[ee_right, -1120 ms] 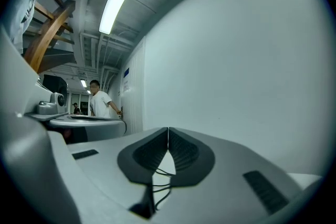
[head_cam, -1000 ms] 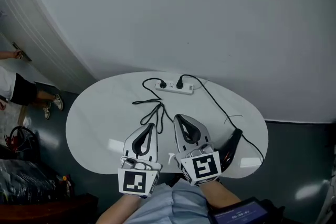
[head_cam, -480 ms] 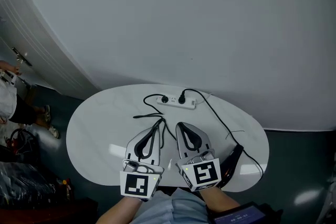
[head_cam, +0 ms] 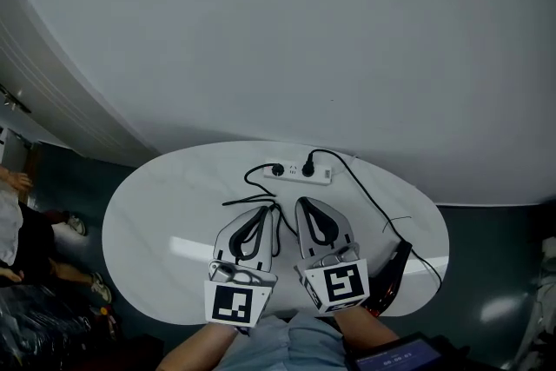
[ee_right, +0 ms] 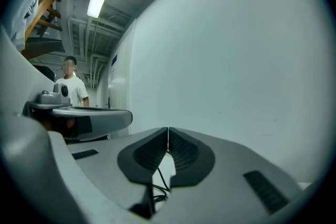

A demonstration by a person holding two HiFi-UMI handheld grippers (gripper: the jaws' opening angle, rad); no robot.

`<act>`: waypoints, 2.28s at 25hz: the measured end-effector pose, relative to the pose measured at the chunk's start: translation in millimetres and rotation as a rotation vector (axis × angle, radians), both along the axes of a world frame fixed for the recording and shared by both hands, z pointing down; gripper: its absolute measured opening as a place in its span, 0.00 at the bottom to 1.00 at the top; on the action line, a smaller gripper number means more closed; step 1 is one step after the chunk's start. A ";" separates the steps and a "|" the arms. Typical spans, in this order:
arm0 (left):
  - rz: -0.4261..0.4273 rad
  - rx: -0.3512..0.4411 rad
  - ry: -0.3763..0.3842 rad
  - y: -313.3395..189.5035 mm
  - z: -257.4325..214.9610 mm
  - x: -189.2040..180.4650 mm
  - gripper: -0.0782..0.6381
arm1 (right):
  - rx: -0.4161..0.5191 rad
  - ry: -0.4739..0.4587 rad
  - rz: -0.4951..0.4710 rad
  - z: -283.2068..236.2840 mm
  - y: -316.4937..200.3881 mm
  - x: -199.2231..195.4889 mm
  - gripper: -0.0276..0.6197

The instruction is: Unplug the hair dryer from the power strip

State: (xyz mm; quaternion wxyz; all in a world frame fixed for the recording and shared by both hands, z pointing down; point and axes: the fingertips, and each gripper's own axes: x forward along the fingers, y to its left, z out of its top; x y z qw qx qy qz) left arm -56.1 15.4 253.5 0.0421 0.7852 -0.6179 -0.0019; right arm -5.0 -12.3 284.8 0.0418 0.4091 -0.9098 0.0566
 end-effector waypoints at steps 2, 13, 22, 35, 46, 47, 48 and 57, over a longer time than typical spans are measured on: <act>0.009 -0.009 0.003 -7.2 4.8 -4.4 0.11 | -0.002 0.005 0.006 2.7 -6.2 -5.0 0.05; 0.027 -0.059 0.036 -34.1 26.4 -25.5 0.11 | -0.049 0.033 0.057 31.0 -33.9 -15.3 0.05; 0.055 -0.103 0.066 -44.8 42.5 -40.7 0.11 | -0.054 0.075 0.110 42.0 -56.4 -18.3 0.05; 0.031 -0.135 -0.004 -65.6 70.4 -72.5 0.11 | -0.116 0.093 0.089 94.6 -61.5 -23.9 0.05; 0.051 -0.159 -0.065 -93.9 102.1 -86.9 0.11 | -0.165 0.108 0.070 130.1 -78.7 -29.6 0.05; 0.059 -0.162 -0.066 -95.9 106.1 -86.8 0.11 | -0.171 0.118 0.066 134.1 -79.3 -30.2 0.05; 0.071 -0.165 -0.065 -98.1 110.1 -86.6 0.11 | -0.174 0.126 0.063 137.6 -80.0 -30.8 0.05; 0.195 -0.157 -0.082 -119.7 130.6 -75.8 0.11 | -0.105 0.031 0.062 137.8 -89.1 -42.9 0.05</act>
